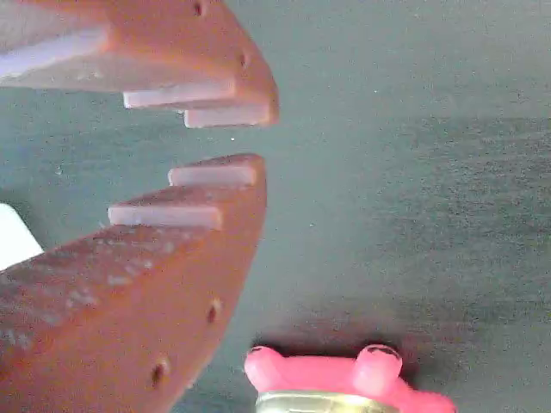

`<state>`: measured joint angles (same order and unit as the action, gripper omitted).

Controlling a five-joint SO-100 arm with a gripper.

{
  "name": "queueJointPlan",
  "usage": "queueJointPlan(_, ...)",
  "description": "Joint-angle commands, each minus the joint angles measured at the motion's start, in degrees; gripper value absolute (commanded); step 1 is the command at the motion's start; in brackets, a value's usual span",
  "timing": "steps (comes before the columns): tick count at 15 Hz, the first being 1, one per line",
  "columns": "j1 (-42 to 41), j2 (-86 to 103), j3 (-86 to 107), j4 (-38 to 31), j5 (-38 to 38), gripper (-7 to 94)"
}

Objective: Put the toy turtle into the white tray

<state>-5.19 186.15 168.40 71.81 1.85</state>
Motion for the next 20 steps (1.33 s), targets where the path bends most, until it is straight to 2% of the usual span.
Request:
queueJointPlan(1,-2.1,-2.7,-1.1,-1.1,-0.9,0)
queueJointPlan(4,-0.4,-21.2,-7.1,-11.5,-3.1,0)
queueJointPlan(8,1.4,-43.1,-27.3,-14.4,-10.2,0)
queueJointPlan(11,-1.0,-55.9,-49.6,-7.0,-11.4,0)
queueJointPlan(13,-1.1,-65.2,-62.4,-4.7,-11.2,0)
queueJointPlan(20,3.9,-98.4,-98.1,3.6,-7.0,0)
